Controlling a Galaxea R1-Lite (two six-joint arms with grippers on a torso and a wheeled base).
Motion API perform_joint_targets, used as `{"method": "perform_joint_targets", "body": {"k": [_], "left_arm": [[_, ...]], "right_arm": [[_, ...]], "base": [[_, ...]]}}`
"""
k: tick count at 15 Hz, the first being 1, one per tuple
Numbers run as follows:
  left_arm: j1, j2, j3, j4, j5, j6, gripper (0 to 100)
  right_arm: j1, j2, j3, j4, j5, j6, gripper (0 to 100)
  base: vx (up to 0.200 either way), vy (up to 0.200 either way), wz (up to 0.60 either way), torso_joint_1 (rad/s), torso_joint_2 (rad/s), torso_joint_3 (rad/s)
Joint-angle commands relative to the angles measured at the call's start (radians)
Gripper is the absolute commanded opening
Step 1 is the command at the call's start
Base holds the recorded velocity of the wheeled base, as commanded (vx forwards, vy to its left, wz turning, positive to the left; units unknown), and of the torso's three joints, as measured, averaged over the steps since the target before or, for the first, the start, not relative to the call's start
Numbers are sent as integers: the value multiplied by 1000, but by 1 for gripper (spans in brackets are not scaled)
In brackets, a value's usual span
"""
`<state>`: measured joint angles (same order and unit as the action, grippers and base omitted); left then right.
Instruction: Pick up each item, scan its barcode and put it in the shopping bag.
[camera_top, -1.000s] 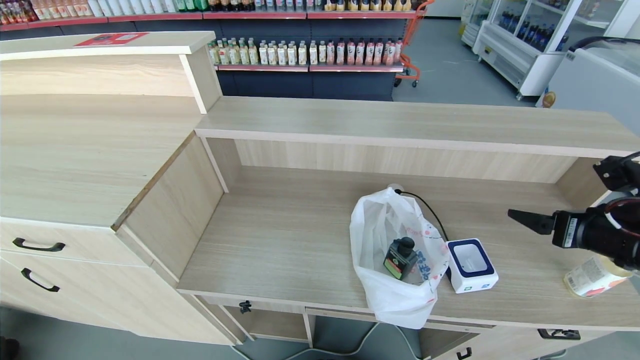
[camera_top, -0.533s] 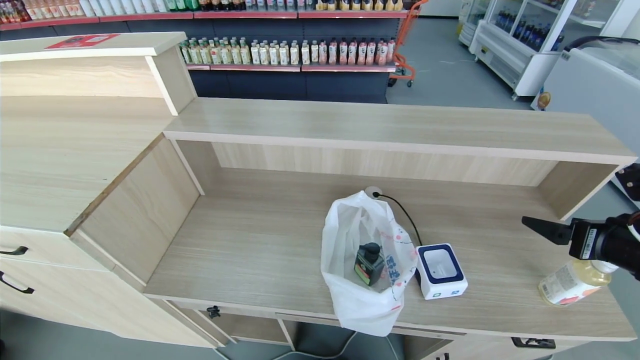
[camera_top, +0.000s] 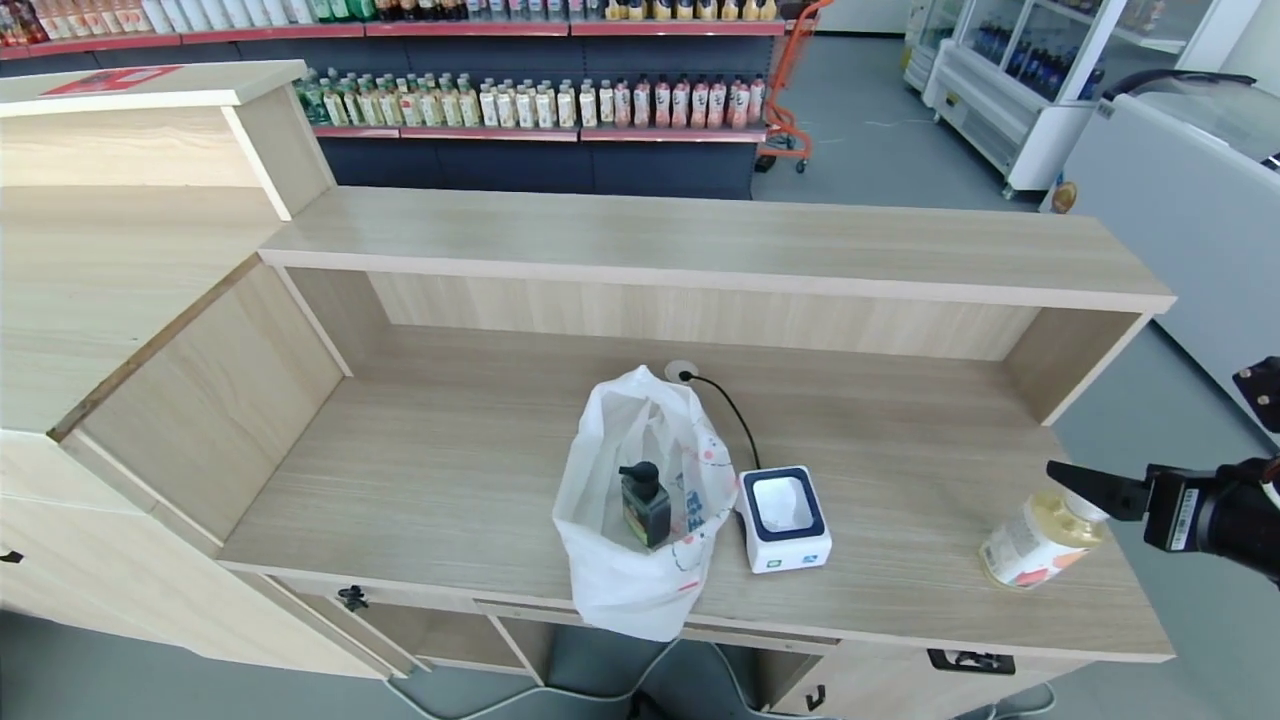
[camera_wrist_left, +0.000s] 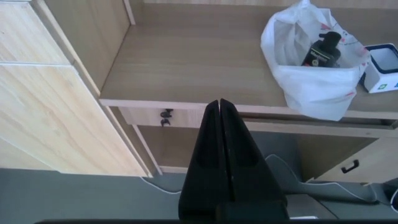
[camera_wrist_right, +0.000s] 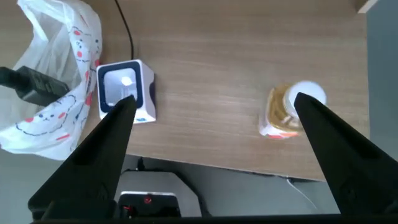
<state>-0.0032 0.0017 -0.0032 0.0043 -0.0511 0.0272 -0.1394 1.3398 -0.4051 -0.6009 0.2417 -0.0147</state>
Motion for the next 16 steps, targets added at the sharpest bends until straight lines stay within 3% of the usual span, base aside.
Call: {"method": "perform_joint_targets", "body": {"k": [1, 5, 8, 16], "left_arm": [[0, 0, 0, 0, 0, -3, 0], [0, 0, 0, 0, 0, -6, 0], [0, 0, 0, 2, 0, -7, 0], [0, 1, 0, 0, 0, -6, 0]], "right_arm": [[4, -42, 57, 0, 1, -13, 100], [3, -68, 108, 1, -2, -31, 100], [3, -62, 100, 1, -2, -34, 100], [4, -60, 129, 1, -1, -36, 100]], "base": [[-200, -200, 0, -12, -2, 2], [-200, -200, 0, 0, 4, 8], [0, 0, 0, 0, 0, 0], [0, -200, 0, 4, 2, 2]]}}
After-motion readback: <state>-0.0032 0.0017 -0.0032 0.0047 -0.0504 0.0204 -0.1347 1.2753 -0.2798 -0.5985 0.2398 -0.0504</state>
